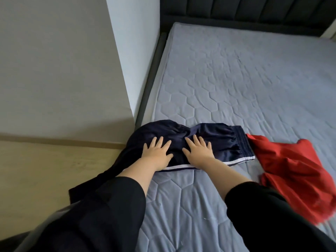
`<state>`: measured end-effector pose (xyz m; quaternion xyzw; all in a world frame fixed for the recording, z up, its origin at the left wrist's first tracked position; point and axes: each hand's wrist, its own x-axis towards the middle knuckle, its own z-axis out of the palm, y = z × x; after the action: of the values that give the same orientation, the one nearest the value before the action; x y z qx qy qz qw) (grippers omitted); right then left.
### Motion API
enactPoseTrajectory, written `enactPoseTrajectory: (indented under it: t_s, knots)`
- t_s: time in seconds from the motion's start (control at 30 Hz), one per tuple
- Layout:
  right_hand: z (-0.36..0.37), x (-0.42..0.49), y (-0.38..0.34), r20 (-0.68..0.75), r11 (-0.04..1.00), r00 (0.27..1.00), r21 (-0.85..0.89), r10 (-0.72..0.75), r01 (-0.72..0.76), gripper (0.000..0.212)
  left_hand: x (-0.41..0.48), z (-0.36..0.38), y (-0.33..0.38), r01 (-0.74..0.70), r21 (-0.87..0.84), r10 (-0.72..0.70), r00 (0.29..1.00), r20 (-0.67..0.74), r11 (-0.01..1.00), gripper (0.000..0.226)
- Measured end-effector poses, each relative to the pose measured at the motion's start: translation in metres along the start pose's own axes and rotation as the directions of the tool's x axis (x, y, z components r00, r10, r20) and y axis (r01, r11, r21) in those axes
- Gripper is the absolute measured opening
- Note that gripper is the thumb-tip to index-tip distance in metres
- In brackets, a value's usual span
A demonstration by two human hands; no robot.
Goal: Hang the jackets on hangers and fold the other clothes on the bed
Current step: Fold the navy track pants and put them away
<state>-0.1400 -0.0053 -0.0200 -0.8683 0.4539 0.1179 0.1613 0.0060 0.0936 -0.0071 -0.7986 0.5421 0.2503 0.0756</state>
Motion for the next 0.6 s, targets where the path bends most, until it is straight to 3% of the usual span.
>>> enactPoseTrajectory:
  t_s: [0.1,0.23,0.33,0.43,0.5,0.53,0.6]
  knots:
    - [0.02,0.001,0.009,0.011,1.0,1.0,-0.001,0.027,-0.027,0.061,0.009,0.01,0.001,-0.011,0.023,0.011,1.0,-0.026,1.0,0.059]
    - [0.019,0.005,0.025,-0.161,0.988,0.977,0.082,0.143,-0.131,0.058,0.022,0.013,0.004,-0.017,-0.011,0.016,0.994,-0.109,1.0,0.058]
    - [0.007,0.01,0.054,-0.325,0.922,0.866,0.208,0.38,-0.326,0.057,0.027,0.011,0.011,-0.083,0.026,0.086,0.987,-0.139,0.996,0.063]
    - [-0.006,0.011,0.083,-0.424,0.796,0.682,0.431,0.595,-0.425,0.059,0.027,0.015,0.022,-0.154,0.065,0.163,0.973,-0.164,0.986,0.069]
    - [-0.013,0.014,0.103,-0.287,0.577,0.543,0.649,0.789,-0.495,0.058,0.028,0.017,0.029,-0.143,0.056,0.151,0.974,-0.169,0.988,0.068]
    - [-0.014,0.016,0.114,-0.173,0.473,0.511,0.692,0.842,-0.546,0.061,0.029,0.018,0.032,-0.127,0.046,0.133,0.977,-0.167,0.991,0.067]
    - [-0.015,0.017,0.133,-0.02,0.433,0.574,0.679,0.818,-0.593,0.066,0.03,0.017,0.035,-0.101,0.036,0.105,0.983,-0.151,0.994,0.064]
